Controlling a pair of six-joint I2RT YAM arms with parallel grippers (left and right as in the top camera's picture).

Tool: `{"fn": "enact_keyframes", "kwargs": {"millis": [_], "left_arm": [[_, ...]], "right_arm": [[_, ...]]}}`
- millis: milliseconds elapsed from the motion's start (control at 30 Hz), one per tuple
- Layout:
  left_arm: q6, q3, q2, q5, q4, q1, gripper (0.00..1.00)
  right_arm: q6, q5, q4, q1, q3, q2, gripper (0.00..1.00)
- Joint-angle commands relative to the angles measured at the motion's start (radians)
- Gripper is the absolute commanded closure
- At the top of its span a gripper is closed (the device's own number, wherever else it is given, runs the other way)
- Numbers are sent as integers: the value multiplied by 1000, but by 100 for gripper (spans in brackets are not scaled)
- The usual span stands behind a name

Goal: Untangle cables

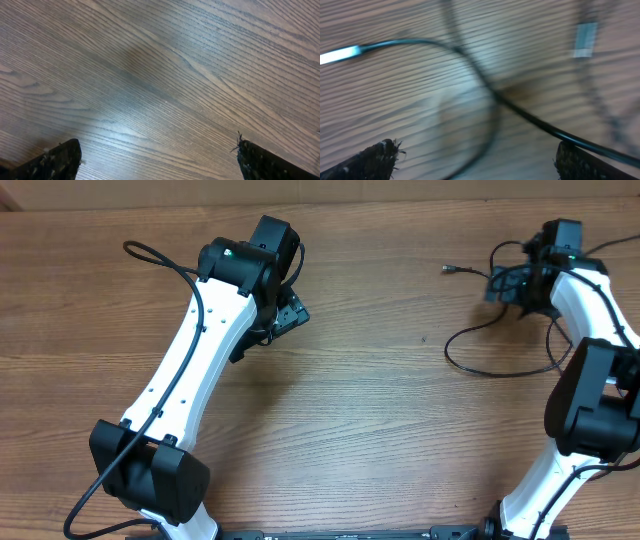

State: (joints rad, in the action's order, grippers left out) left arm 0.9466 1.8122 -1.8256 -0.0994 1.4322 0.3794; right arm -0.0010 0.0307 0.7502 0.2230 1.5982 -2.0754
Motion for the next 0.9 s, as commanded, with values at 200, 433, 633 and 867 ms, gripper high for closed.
{"fn": "enact_keyframes", "kwargs": {"millis": [200,433,633,867], "left_arm": [[-8,1,6,-14,0,1,0],[-8,1,6,-13,0,1,0],[-8,1,6,-13,0,1,0],[-8,1,6,-13,0,1,0]], "right_arm": [[-35,211,-10,76,37,10,0],[-143,204,-40,87,36,-4,0],[-165,44,-46,126,-42,-15,16],[-165,45,-86,151,-116,-15,40]]}}
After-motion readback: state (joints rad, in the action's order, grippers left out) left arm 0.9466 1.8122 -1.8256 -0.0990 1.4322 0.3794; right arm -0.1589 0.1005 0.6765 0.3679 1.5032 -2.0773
